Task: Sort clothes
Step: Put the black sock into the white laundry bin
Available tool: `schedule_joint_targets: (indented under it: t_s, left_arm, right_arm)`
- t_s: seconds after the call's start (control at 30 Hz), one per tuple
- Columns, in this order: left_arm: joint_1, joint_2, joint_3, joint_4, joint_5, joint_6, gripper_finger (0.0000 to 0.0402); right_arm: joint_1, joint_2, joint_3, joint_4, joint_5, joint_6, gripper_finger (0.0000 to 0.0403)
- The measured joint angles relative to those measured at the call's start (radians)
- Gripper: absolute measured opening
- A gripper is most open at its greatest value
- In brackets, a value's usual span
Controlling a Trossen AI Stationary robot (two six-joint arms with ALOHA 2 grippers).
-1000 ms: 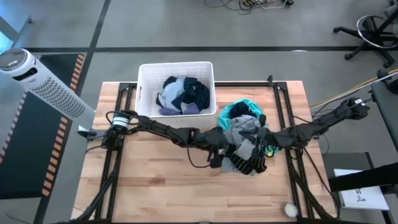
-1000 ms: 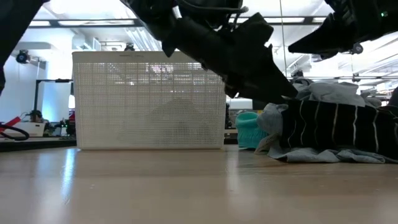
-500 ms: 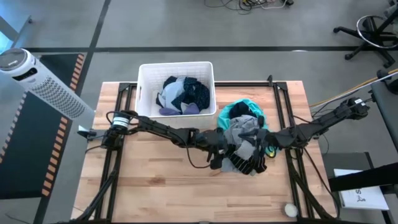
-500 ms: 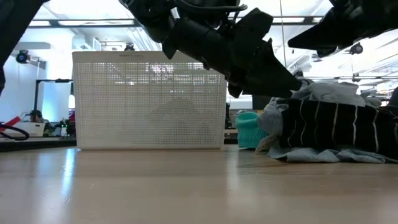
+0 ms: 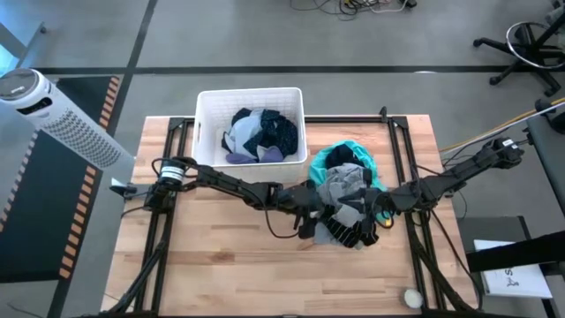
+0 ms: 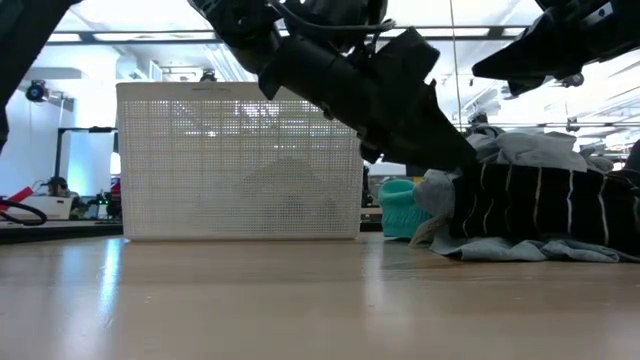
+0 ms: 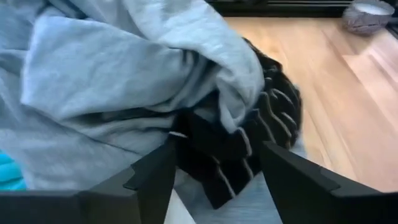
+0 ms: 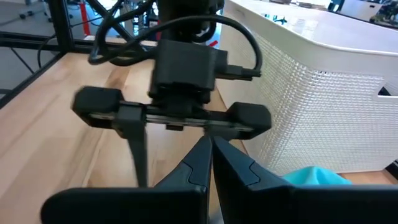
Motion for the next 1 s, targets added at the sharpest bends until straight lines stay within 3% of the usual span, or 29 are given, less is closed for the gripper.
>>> schedule_joint_targets:
  t_s: [0.23,0.43,0.6,0.83,1.0]
  left_arm:
    - [0.003,0.036,0.007,0.035,0.049,-0.013,0.0257]
    - [0.003,0.126,0.067,0.043,0.082,-0.037,0.0244]
    - [0.002,0.145,0.111,0.042,0.082,-0.040,0.0180]
    - [-0.006,0.057,0.113,-0.022,0.082,-0.040,0.0023]
    - [-0.031,-0.018,0.113,-0.204,0.081,-0.041,0.0012]
  right_arm:
    - [0.000,0.000,0.000,-0.001,0.000,0.000,0.0000]
    - [0.000,0.000,0.000,-0.001,0.000,0.000,0.0000]
    - [0.000,-0.001,0.000,-0.005,0.000,0.000,0.0000]
    - [0.000,-0.001,0.000,-0.006,0.000,0.000,0.0000]
    - [0.000,-0.001,0.000,-0.007,0.000,0.000,0.0000]
